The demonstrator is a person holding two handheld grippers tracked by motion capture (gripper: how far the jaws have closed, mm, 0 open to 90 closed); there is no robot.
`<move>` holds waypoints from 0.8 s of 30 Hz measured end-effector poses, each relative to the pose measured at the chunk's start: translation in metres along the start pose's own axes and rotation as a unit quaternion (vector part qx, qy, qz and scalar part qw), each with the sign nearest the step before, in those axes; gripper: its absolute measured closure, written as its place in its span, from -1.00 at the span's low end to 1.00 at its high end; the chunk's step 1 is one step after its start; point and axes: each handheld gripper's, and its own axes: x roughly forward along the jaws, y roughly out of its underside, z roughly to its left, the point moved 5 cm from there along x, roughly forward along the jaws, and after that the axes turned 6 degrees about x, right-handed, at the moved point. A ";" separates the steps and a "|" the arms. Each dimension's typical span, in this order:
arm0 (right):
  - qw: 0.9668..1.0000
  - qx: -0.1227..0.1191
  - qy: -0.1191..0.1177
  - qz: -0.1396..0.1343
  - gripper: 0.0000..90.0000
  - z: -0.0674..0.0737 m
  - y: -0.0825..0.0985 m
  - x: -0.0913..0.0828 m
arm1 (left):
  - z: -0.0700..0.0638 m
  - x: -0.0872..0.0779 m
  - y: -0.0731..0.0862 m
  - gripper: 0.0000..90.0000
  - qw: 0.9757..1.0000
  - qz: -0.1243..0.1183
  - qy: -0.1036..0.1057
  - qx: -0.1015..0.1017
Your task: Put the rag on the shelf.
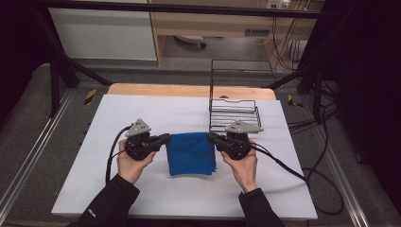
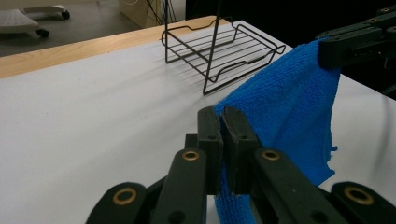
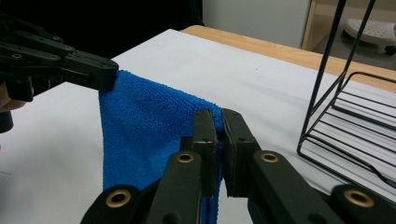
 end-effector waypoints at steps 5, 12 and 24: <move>1.000 -0.005 0.004 -0.006 0.90 -0.001 -0.003 -0.007 | -0.004 0.002 -0.004 0.91 1.000 -0.006 -0.001 0.004; 1.000 -0.014 0.009 -0.013 0.90 -0.003 -0.008 -0.018 | -0.010 0.004 -0.013 0.91 1.000 -0.016 0.000 0.011; 0.999 -0.027 0.030 -0.033 0.90 -0.010 -0.021 -0.042 | -0.021 0.014 -0.035 0.91 0.999 -0.036 0.006 0.020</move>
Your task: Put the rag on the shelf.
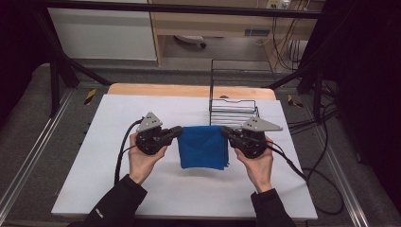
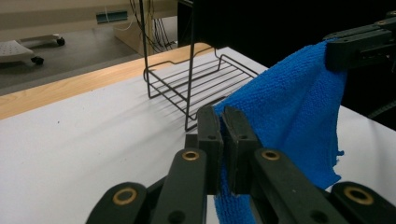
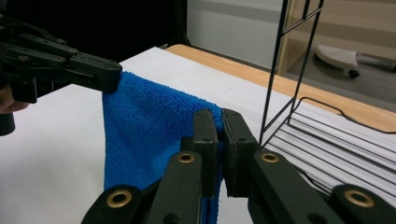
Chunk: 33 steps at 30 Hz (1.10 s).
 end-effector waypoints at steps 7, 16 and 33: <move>1.000 -0.003 0.010 -0.012 0.90 -0.006 -0.007 -0.010 | -0.005 0.007 -0.014 0.91 1.000 -0.015 0.002 0.002; 0.999 -0.002 0.024 -0.032 0.91 -0.017 -0.017 -0.027 | -0.013 0.017 -0.032 0.92 0.999 -0.035 0.004 0.009; 0.996 0.000 0.045 -0.077 0.91 -0.033 -0.032 -0.045 | -0.021 0.030 -0.063 0.92 0.997 -0.075 0.005 0.012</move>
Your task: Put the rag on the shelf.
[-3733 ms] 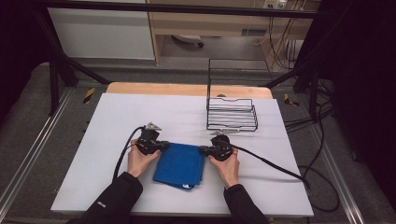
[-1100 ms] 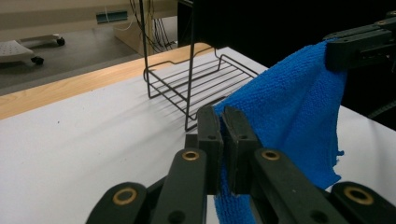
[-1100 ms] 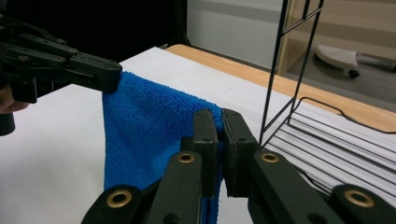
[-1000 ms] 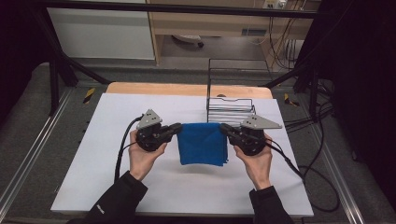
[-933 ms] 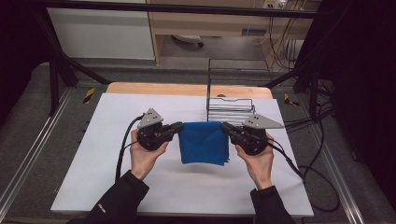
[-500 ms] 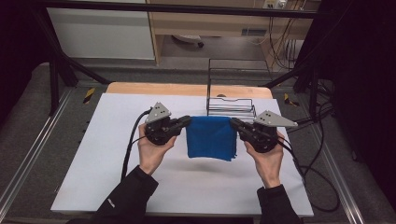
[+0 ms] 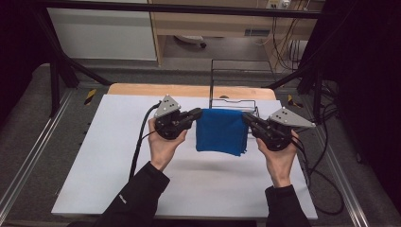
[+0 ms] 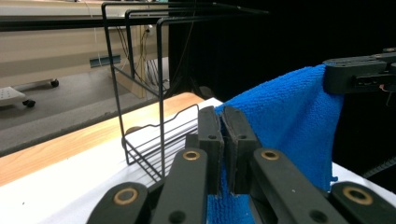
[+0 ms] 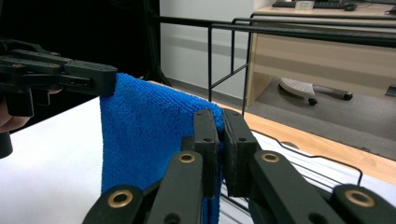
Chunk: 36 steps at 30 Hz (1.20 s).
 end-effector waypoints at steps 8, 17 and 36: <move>1.000 -0.002 0.007 -0.017 0.91 -0.005 -0.010 -0.006 | -0.002 0.007 -0.014 0.92 1.000 -0.016 0.003 0.000; 0.999 -0.002 0.015 -0.043 0.91 -0.013 -0.025 -0.013 | -0.005 0.014 -0.031 0.92 0.999 -0.036 0.008 0.000; 0.995 -0.009 0.035 -0.094 0.91 -0.028 -0.056 -0.025 | -0.008 0.029 -0.067 0.93 0.997 -0.071 0.009 0.014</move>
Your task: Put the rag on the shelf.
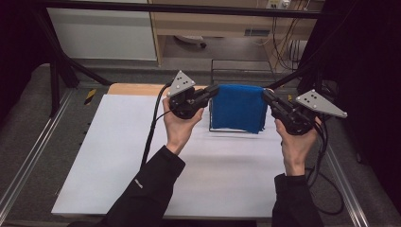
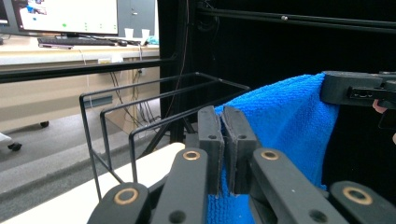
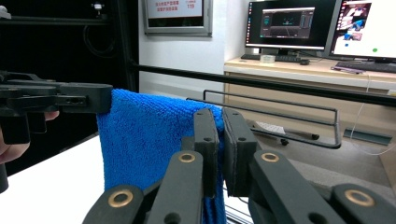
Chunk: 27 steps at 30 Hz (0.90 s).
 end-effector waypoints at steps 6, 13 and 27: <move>1.000 0.001 0.003 -0.009 0.91 -0.004 -0.007 -0.002 | -0.001 0.004 -0.009 0.92 1.000 -0.009 0.001 0.002; 1.000 -0.006 0.006 -0.029 0.91 -0.006 -0.021 -0.002 | 0.000 0.008 -0.023 0.93 1.000 -0.030 0.000 0.002; 0.998 -0.021 0.013 -0.051 0.91 -0.007 -0.053 0.006 | 0.006 0.011 -0.053 0.93 0.998 -0.054 -0.011 0.010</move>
